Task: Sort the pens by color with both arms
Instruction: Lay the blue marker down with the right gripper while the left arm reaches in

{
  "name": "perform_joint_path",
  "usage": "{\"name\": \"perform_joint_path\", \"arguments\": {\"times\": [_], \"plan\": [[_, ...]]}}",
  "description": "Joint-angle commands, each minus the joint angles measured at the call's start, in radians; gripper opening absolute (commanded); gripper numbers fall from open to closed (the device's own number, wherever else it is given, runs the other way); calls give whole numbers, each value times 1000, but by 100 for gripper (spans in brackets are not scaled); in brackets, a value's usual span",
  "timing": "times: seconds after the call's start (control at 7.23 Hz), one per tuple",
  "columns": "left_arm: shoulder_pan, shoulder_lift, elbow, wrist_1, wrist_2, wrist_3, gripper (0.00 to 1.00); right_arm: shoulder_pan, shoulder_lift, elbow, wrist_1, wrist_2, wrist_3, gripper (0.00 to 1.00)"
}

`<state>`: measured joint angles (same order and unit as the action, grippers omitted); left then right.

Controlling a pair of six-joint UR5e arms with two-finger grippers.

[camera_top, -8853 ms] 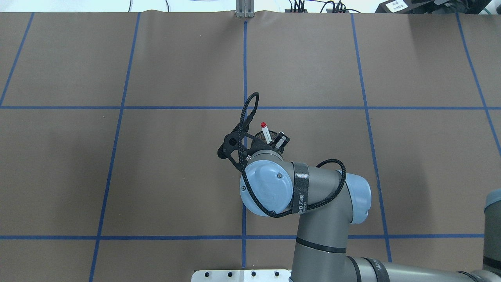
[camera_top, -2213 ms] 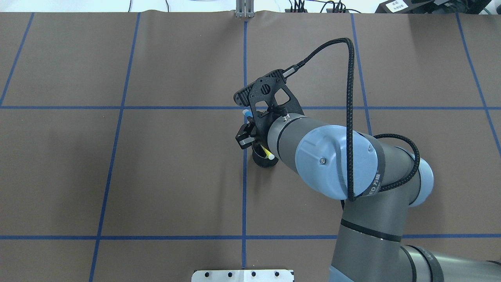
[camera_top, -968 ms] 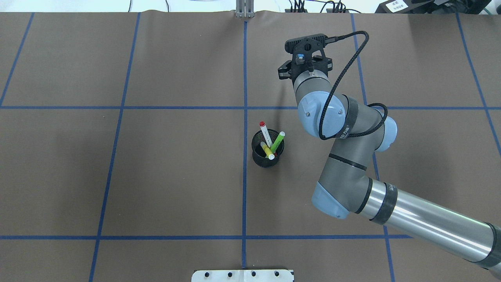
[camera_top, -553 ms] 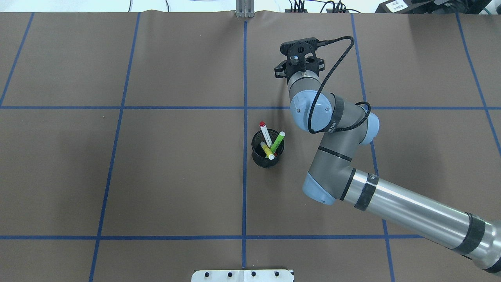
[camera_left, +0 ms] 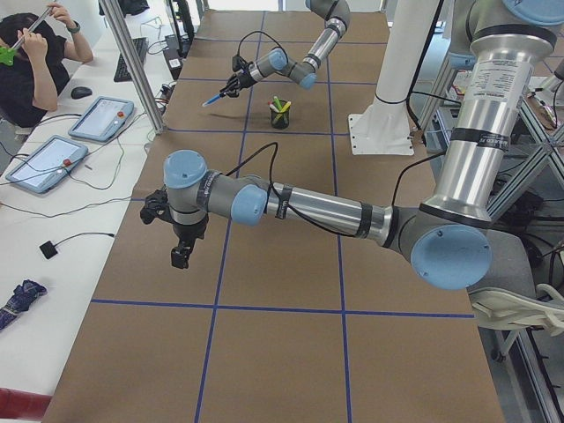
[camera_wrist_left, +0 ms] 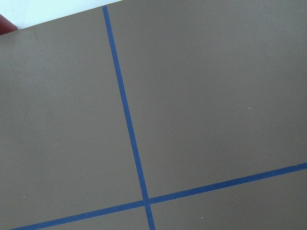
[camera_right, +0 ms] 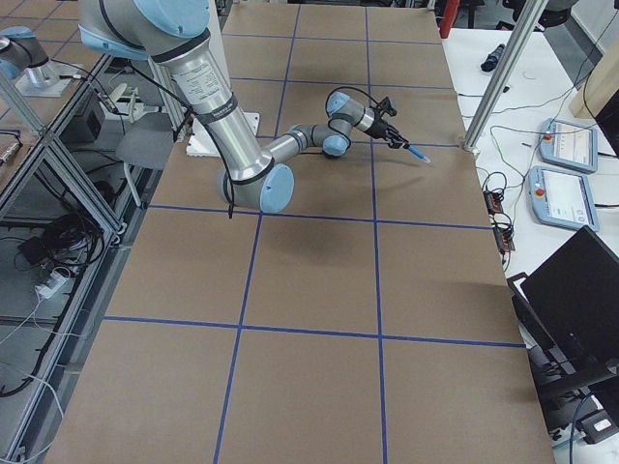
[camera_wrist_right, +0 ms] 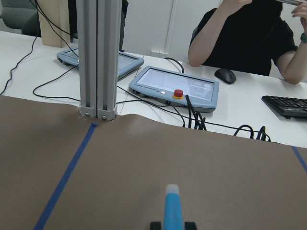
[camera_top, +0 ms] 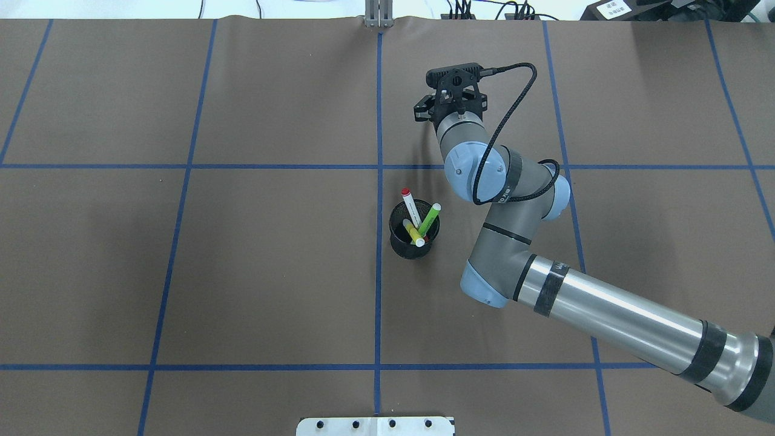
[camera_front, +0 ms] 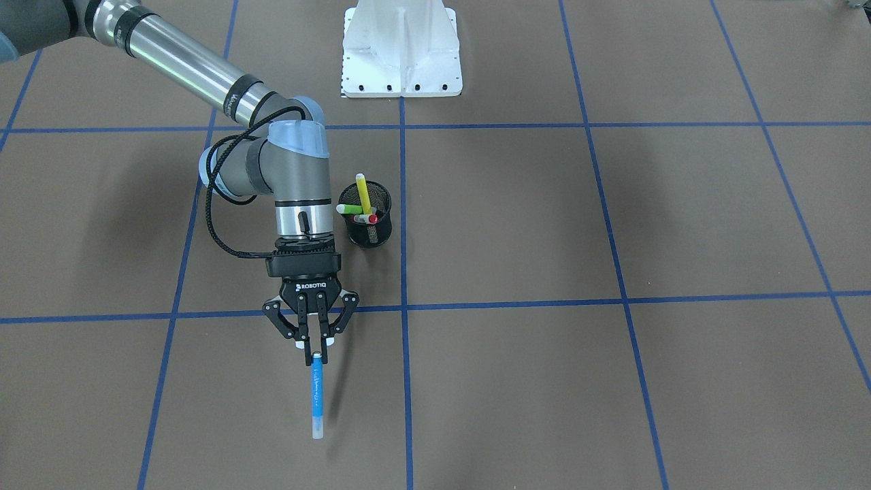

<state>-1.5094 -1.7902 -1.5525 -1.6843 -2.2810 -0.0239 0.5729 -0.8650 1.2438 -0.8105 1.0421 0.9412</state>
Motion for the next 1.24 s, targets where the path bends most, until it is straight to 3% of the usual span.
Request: {"name": "perform_joint_path", "arguments": {"times": [0.0, 0.83, 0.97, 1.11], "plan": [[0, -1, 3, 0, 0, 1, 100, -2, 3, -14, 28, 18, -1, 0], [0, -2, 5, 0, 0, 1, 100, -22, 4, -27, 27, 16, -10, 3], [0, -2, 6, 0, 0, 1, 100, -25, 6, -30, 27, 13, -10, 89], [0, -2, 5, 0, 0, 1, 100, -25, 12, -18, 31, 18, -7, 99]]}}
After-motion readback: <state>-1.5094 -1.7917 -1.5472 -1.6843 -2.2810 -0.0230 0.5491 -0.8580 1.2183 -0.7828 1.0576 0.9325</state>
